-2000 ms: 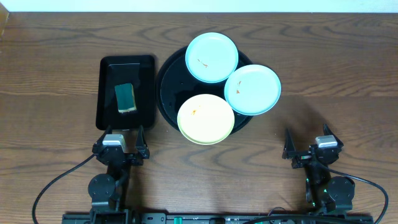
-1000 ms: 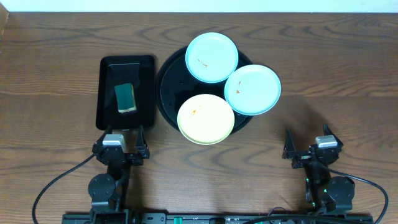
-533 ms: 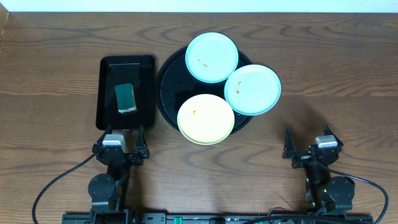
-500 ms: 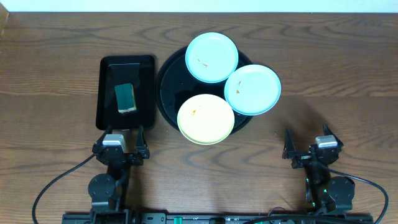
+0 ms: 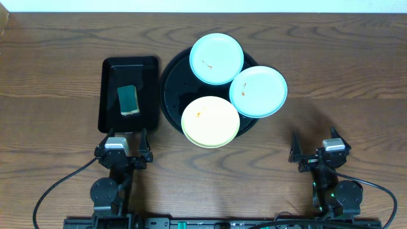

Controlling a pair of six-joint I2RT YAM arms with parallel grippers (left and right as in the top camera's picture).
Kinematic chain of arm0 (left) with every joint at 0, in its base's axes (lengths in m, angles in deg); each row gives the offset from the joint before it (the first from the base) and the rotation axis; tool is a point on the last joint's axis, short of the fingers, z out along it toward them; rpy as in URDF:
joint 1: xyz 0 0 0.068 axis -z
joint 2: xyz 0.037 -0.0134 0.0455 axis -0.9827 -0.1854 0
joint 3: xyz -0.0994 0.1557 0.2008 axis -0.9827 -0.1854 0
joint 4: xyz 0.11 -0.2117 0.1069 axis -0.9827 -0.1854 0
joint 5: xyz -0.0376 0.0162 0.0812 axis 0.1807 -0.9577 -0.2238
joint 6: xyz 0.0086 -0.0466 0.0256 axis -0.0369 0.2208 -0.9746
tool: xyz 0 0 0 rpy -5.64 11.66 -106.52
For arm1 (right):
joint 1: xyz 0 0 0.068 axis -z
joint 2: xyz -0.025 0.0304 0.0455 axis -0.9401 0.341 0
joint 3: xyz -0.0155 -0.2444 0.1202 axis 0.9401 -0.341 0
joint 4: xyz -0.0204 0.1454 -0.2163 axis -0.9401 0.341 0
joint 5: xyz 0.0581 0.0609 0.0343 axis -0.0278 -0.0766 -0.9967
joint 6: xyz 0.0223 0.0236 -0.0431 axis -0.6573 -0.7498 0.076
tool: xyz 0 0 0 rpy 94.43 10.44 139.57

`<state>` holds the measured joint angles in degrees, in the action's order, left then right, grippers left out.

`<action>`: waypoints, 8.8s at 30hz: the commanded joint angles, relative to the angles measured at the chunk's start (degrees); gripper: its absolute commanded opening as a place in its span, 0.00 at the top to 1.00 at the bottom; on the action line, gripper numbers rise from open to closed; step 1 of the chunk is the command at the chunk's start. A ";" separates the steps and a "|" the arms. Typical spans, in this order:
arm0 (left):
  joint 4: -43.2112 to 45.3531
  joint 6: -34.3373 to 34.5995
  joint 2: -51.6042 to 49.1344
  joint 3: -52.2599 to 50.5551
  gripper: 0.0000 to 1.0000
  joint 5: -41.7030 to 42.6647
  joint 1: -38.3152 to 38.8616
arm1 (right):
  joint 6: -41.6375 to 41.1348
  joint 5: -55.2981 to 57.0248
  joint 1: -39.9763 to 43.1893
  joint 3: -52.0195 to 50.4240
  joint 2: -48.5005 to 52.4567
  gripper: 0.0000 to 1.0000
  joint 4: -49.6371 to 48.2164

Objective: Clean dirty plates on tray and stack at the side

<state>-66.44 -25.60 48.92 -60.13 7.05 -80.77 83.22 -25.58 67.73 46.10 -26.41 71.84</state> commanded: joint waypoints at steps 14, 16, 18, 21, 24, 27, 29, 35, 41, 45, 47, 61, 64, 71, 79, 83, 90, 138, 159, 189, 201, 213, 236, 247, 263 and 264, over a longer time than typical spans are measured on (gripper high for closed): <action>-2.64 -1.18 0.20 -0.46 0.13 1.05 -0.24 | 0.63 -0.42 -1.07 -0.07 -0.31 0.01 0.20; -2.67 -1.18 0.20 -0.46 0.13 1.05 -0.24 | 0.63 -0.42 -1.07 -0.07 -0.31 0.01 0.22; -2.67 -1.18 0.20 -0.46 0.13 1.07 -0.24 | 0.63 -0.42 -1.07 -0.07 -0.31 0.01 0.22; -1.18 -0.92 0.20 -0.44 0.13 1.11 -0.24 | 0.63 -0.42 -1.07 -0.07 -0.31 0.01 0.22; -1.36 4.09 0.17 1.36 0.13 3.28 -0.24 | 0.63 -0.42 -1.07 -0.07 -0.31 0.01 0.20; -3.69 9.09 0.07 5.44 0.13 7.34 -0.24 | 0.63 -0.42 -1.07 -0.07 -0.31 0.01 0.22; -7.39 10.82 -0.85 9.88 0.13 9.14 -0.24 | 0.63 -0.42 -1.07 -0.07 -0.31 0.01 0.22; -21.62 8.26 -13.38 29.62 0.13 17.46 -0.26 | 0.63 -0.42 -1.07 -0.07 -0.31 0.01 0.22; -41.59 3.69 -36.92 56.22 0.13 28.76 -0.24 | 0.63 -0.42 -1.07 -0.07 -0.31 0.01 0.22; -58.58 0.07 -52.43 75.08 0.13 28.72 -0.24 | 0.66 -0.22 -1.07 -0.07 -0.31 0.01 0.22; -62.60 0.13 -57.88 81.44 0.13 29.29 -0.24 | 0.66 -0.22 -1.07 -0.07 -0.31 0.01 0.22; -65.11 1.88 -67.52 87.58 0.13 26.34 -0.24 | -7.28 -3.63 -1.07 7.87 2.08 0.01 8.35; -64.30 7.15 -67.56 87.58 0.14 19.71 -0.24 | -7.08 -4.09 -1.07 17.64 9.49 0.01 11.87; -64.19 9.44 -67.65 87.58 0.14 14.14 -0.24 | -1.92 -10.03 -1.07 50.49 41.27 0.01 32.98; -66.18 9.64 -69.68 87.52 0.14 10.78 -0.24 | 1.09 -9.62 -1.07 84.56 76.78 0.01 61.07; -66.18 9.40 -71.25 87.52 0.13 10.78 -0.24 | 3.67 -9.60 -0.94 86.09 85.31 0.01 59.54; -65.94 7.63 -74.90 87.52 0.13 10.73 -0.24 | 1.44 -9.40 1.49 86.09 97.46 0.07 54.31; -65.31 7.65 -82.82 87.52 0.13 5.03 -0.24 | -0.02 -6.64 -1.14 80.11 114.73 0.99 36.94; -59.98 7.67 -84.46 82.62 0.14 -2.10 -0.26 | -3.67 -6.43 -1.20 83.67 102.29 0.99 44.06; -47.54 8.76 -113.72 80.00 0.14 -5.40 -3.26 | -3.28 -4.04 -3.69 75.60 103.25 0.99 36.63; -44.81 8.50 -115.84 80.00 0.18 -5.46 -3.30 | -3.26 -4.04 -3.76 75.45 103.25 0.99 36.33; -43.54 8.57 -116.15 79.97 0.26 -7.98 -3.30 | -3.26 -4.04 -3.76 75.45 103.25 0.99 36.33; -42.56 7.61 -112.19 79.93 0.92 -8.00 -3.37 | -3.23 -4.07 -3.76 75.45 103.25 0.99 36.37; -45.59 7.65 -94.92 79.91 0.93 -3.17 -3.37 | -3.23 -4.07 -3.76 75.45 103.25 0.99 37.05; -51.19 1.86 -96.19 79.89 0.92 8.13 -3.37 | -3.28 -4.04 -3.76 75.45 103.25 0.99 37.22; -51.43 1.84 -96.19 79.89 0.92 8.11 -3.37 | -3.28 -4.07 -3.76 75.45 103.25 0.99 37.20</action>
<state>-117.32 -22.61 -47.49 19.56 13.95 -83.98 80.56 -29.33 64.72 121.70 76.45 109.04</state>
